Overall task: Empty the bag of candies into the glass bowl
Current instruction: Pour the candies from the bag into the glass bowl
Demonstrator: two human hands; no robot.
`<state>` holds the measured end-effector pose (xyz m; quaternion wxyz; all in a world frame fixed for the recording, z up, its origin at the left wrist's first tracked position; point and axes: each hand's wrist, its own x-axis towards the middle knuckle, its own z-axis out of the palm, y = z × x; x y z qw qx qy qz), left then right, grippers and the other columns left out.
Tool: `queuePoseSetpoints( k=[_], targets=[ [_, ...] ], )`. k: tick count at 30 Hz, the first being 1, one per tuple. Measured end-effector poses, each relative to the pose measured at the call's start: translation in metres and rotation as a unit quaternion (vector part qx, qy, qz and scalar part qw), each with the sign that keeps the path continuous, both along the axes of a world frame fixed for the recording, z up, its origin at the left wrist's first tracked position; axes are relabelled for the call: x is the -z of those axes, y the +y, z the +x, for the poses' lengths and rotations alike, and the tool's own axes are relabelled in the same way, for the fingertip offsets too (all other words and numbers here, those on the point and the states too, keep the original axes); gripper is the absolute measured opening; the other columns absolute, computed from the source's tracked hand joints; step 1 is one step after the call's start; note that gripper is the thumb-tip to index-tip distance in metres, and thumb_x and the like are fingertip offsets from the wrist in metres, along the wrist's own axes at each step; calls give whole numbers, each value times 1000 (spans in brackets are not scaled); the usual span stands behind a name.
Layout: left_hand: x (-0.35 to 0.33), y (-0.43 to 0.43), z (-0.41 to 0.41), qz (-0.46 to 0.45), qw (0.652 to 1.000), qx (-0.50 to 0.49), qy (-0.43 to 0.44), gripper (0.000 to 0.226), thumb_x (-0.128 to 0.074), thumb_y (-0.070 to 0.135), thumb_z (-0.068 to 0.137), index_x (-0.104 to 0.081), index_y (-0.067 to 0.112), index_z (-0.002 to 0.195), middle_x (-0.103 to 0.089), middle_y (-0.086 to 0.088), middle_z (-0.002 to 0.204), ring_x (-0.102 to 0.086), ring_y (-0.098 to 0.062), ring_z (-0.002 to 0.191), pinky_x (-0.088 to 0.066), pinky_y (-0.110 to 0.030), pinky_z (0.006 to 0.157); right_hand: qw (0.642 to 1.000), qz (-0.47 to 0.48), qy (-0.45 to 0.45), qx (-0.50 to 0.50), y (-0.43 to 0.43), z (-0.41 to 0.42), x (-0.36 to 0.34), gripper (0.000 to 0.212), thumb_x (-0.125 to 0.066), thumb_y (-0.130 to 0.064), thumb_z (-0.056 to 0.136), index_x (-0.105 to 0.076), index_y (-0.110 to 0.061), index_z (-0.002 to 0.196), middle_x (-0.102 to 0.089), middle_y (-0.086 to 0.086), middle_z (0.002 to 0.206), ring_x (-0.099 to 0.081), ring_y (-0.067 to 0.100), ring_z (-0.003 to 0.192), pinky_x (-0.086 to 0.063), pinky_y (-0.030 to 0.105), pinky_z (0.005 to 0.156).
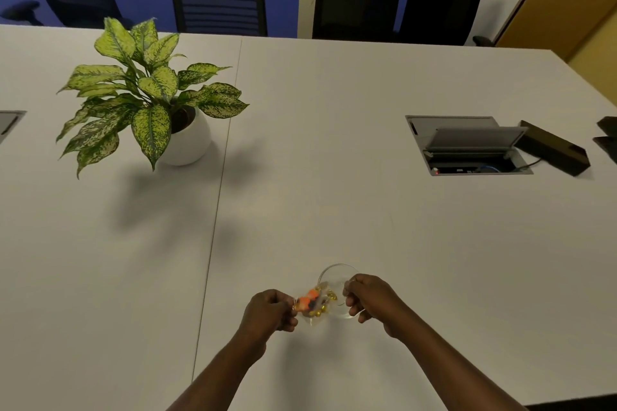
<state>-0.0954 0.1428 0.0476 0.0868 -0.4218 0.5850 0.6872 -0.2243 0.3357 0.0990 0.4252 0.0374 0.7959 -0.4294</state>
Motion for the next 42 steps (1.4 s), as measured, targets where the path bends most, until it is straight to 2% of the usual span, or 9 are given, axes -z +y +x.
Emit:
queuePoseSetpoints(
  k=[12, 22, 42],
  targets=[
    [10, 4, 2, -24, 999, 14, -17, 15, -58, 2, 95, -69, -5, 88, -72, -15, 71, -66, -24, 57, -58, -35, 57, 1000, -10, -6, 12, -2, -2, 6, 23, -52, -15, 99, -68, -9, 84, -67, 8, 76, -60, 16, 57, -47, 23, 49],
    [9, 6, 3, -33, 999, 31, -27, 13, -59, 8, 93, -70, 2, 89, -72, -10, 73, -62, -19, 54, -47, -30, 48, 1000, -1, -4, -6, -1, -6, 7, 23, -53, -17, 97, -68, -11, 81, -68, 7, 76, -60, 17, 59, -45, 23, 48],
    [3, 28, 2, -67, 996, 3, -52, 15, -55, 9, 93, -67, 1, 92, -70, -9, 78, -59, -19, 59, -43, -28, 48, 999, -13, -38, -32, 15, -13, 15, 25, -53, -21, 101, -68, -11, 84, -69, 5, 76, -61, 15, 56, -46, 23, 48]
  ],
)
